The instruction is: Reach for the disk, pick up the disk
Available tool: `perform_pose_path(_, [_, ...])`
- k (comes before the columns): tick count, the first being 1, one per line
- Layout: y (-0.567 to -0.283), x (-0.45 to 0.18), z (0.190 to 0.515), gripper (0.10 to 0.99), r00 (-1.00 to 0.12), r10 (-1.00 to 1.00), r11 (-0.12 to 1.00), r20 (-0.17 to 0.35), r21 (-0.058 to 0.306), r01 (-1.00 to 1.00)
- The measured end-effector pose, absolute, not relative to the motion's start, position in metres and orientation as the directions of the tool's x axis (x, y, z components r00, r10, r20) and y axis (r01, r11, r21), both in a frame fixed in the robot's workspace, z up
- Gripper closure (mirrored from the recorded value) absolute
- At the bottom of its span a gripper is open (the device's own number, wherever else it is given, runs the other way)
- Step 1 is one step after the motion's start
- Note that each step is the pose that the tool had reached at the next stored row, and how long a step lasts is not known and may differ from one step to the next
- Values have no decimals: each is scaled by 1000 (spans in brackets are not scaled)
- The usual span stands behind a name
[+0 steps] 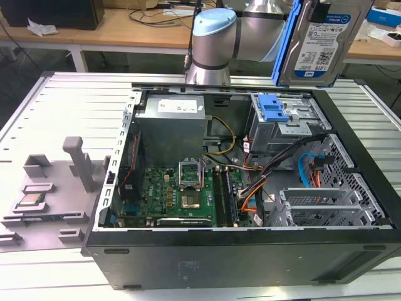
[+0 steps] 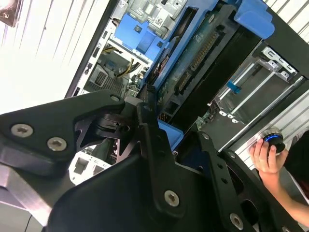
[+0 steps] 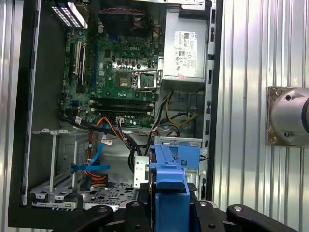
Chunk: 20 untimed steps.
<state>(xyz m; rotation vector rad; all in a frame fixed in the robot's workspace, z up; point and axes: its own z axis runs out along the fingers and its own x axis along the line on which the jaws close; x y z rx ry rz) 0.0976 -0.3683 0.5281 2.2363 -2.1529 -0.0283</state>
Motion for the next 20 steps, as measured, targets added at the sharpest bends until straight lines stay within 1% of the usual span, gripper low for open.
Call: perform_pose_path(20, [-394,98,528,718,38,-999,-38,14,39,-999])
